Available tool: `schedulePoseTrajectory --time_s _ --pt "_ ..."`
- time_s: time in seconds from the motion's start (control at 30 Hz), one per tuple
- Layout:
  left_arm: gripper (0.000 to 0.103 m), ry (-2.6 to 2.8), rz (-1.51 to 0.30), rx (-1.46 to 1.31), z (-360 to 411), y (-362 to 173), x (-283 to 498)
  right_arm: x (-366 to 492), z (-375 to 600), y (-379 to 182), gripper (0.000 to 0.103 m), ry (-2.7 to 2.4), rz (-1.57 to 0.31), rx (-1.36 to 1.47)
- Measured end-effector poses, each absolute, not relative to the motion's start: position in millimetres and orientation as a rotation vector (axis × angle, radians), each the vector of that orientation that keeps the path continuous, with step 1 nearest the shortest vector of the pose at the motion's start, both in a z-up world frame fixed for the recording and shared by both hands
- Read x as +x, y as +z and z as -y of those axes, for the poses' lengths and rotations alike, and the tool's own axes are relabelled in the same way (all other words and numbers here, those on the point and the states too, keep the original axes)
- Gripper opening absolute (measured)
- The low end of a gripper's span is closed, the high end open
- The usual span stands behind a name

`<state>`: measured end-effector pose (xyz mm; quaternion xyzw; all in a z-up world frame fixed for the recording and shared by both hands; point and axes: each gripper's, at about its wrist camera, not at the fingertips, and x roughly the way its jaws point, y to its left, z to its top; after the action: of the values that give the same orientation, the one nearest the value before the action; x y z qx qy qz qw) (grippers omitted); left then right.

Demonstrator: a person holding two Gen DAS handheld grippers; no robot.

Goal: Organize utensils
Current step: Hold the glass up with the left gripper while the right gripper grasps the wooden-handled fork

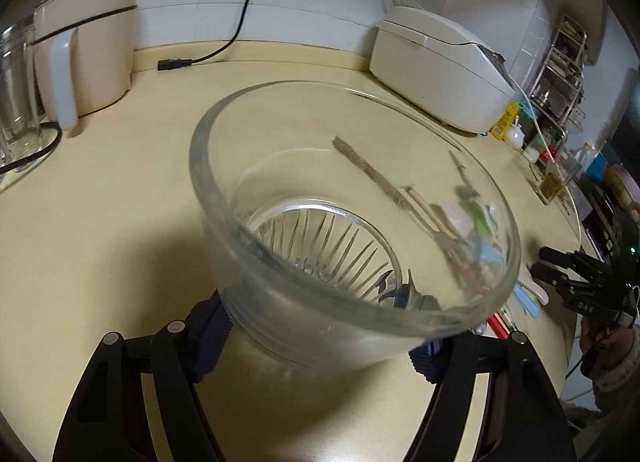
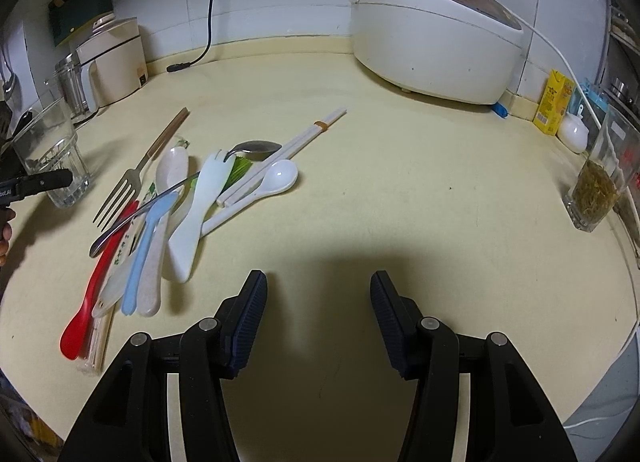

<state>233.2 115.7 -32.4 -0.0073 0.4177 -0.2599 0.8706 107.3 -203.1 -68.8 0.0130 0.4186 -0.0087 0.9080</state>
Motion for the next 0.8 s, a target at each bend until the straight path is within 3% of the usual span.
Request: schedulePoseTrajectory --time_s 0.37,0.6,0.8 --pt "0.072 -0.718 -0.868 0.126 -74.5 -32.9 203.8 109.8 203.3 -70.5 0.055 -0.002 -0.842 0.015" --pt "0.083 -0.621 -0.919 0.115 -63.1 -41.5 220.8 105.5 202.8 -72.7 0.055 0.001 -0.816 0.013" --pt "0.083 -0.603 -0.922 0.104 -61.6 -39.8 226.4 103.8 202.6 -73.4 0.055 0.000 -0.808 0.010"
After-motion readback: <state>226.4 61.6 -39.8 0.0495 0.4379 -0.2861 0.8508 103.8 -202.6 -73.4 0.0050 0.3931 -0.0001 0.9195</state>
